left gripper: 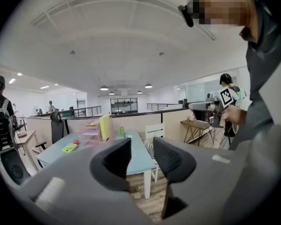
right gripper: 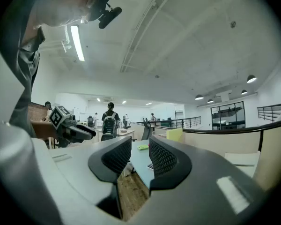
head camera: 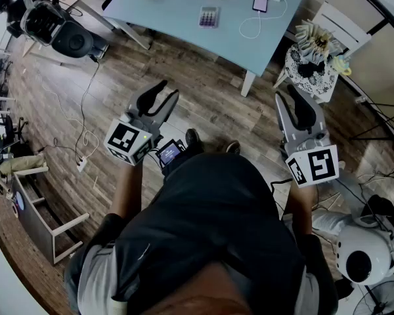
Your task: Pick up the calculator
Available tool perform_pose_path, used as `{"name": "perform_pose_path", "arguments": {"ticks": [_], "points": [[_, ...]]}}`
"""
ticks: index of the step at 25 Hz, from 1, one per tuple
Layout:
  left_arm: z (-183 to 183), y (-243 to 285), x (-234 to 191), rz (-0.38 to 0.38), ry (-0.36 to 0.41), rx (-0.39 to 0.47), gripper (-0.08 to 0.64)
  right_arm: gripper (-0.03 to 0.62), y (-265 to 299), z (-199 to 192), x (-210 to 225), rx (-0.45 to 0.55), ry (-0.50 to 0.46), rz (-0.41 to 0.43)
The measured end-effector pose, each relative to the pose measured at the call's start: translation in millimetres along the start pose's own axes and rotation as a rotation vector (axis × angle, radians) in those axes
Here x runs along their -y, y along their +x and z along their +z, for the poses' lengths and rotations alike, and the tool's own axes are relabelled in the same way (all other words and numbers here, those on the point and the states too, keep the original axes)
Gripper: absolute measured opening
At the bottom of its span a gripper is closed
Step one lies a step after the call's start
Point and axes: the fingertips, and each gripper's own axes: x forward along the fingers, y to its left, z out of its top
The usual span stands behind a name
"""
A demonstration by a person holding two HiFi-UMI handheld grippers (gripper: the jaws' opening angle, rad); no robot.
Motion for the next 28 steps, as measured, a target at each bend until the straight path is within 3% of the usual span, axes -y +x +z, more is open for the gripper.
{"name": "perform_pose_path", "arguments": {"ticks": [14,28], "points": [[-17,-7,-24,0.01,-0.051,-0.004,0.178,0.119,29,-8,-21,-0.036,0.011,0.024],[-11,11,-131,-0.085,-0.039,0.068,0.178,0.12,118,12,-45,-0.014,0.038,-0.075]]}}
